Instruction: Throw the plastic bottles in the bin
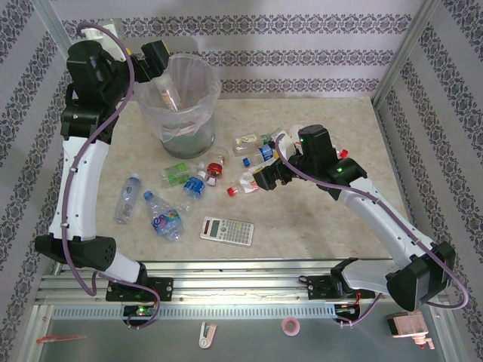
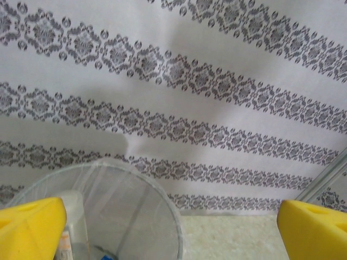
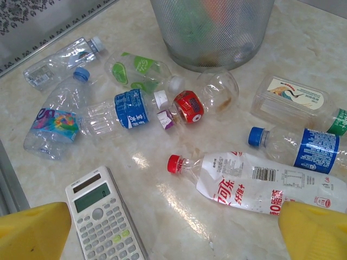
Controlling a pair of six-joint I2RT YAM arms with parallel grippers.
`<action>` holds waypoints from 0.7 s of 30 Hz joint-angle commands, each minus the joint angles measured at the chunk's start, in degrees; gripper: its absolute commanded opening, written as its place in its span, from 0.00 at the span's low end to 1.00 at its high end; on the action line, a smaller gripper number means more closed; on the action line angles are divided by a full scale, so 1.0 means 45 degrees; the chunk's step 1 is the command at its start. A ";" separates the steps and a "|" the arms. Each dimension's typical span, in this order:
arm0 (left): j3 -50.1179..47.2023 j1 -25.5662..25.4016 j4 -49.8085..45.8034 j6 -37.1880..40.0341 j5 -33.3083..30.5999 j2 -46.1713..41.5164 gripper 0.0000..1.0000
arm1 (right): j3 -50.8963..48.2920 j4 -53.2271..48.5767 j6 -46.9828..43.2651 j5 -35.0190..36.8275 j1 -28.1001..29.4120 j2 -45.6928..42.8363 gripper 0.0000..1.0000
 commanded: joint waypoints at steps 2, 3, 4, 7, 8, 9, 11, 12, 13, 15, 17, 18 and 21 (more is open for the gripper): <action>-0.0354 -0.0031 -0.1524 -0.0719 0.0358 -0.0657 1.00 | 0.0105 -0.0148 -0.0237 -0.0367 -0.0126 -0.0077 0.98; -0.0434 -0.0031 -0.1756 -0.0772 0.0331 -0.0804 1.00 | 0.0121 -0.0166 -0.0241 -0.0367 -0.0126 -0.0071 0.98; -0.0574 -0.0030 -0.2017 -0.0802 0.0251 -0.0962 1.00 | 0.0100 -0.0182 -0.0262 -0.0367 -0.0125 -0.0071 0.98; -0.1263 -0.0031 -0.2642 -0.0919 -0.0315 -0.1644 1.00 | 0.0099 -0.0170 -0.0267 -0.0384 -0.0124 -0.0018 0.98; -0.1588 -0.0031 -0.2718 -0.0944 -0.0522 -0.1932 1.00 | 0.0109 -0.0150 -0.0268 -0.0401 -0.0121 0.0001 0.98; -0.1943 -0.0031 -0.2742 -0.0940 -0.0644 -0.2226 1.00 | 0.0114 -0.0163 -0.0250 -0.0402 -0.0126 0.0043 0.98; -0.2667 -0.0031 -0.2808 -0.0920 -0.0746 -0.2770 1.00 | 0.0171 -0.0148 -0.0224 -0.0405 -0.0124 0.0137 0.98; -0.2885 -0.0031 -0.2918 -0.0921 -0.0774 -0.2937 1.00 | 0.0201 -0.0149 -0.0202 -0.0413 -0.0126 0.0180 0.98; -0.3097 -0.0031 -0.3088 -0.0920 -0.0782 -0.3091 1.00 | 0.0245 -0.0149 -0.0197 -0.0423 -0.0126 0.0230 0.98; -0.3346 -0.0031 -0.3487 -0.0881 -0.0749 -0.3246 1.00 | 0.0323 -0.0149 -0.0151 -0.0384 -0.0126 0.0300 0.98; -0.3501 -0.0031 -0.3959 -0.0862 -0.0657 -0.3325 1.00 | 0.0367 -0.0133 -0.0074 -0.0191 -0.0126 0.0349 0.98; -0.3586 -0.0029 -0.4126 -0.0883 -0.0581 -0.3349 1.00 | 0.0387 -0.0129 -0.0036 -0.0089 -0.0126 0.0358 0.98; -0.3889 -0.0031 -0.4916 -0.1106 -0.0372 -0.3393 1.00 | 0.0426 -0.0168 -0.0014 0.0154 -0.0127 0.0375 0.98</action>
